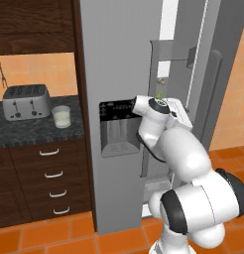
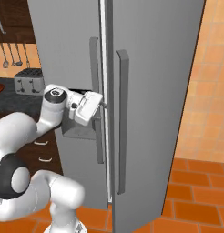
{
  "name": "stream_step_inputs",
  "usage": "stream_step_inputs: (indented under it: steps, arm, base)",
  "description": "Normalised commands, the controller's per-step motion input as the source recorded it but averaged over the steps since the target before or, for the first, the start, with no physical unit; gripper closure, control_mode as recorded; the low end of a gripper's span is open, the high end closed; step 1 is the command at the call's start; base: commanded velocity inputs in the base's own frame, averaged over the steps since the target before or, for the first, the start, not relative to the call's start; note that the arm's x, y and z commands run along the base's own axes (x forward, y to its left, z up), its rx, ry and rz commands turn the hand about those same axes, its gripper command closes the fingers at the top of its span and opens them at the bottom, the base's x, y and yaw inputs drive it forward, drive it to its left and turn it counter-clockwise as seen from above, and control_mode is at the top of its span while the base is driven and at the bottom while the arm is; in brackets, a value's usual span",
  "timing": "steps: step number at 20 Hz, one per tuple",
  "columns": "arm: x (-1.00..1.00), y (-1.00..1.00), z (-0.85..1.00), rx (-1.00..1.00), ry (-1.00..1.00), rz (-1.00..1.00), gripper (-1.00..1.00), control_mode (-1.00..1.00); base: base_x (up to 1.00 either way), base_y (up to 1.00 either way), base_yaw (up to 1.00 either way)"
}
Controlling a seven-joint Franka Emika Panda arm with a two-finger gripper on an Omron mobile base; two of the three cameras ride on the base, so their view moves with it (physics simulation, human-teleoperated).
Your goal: Grab a lemon wedge from the fridge and one ice cube from the ice bowl, and put them in the glass of lemonade.
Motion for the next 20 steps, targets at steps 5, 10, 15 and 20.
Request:
stream_step_inputs:
  steps: [5,10,15,20]
  arm:
    - [0.04,0.0,0.0,0.0,0.01,-0.06,-1.0,-1.0]
    - [0.14,0.17,-0.01,0.0,0.01,-0.08,-1.0,-1.0]
    - [0.43,-0.05,-0.09,0.0,0.09,-0.03,-1.0,-1.0]
    - [0.22,-0.45,-0.21,0.0,0.09,-0.07,-1.0,-1.0]
  base:
    - [0.0,0.0,0.0]
    - [0.0,0.0,0.0]
    - [0.0,0.0,0.0]
    - [0.0,0.0,0.0]
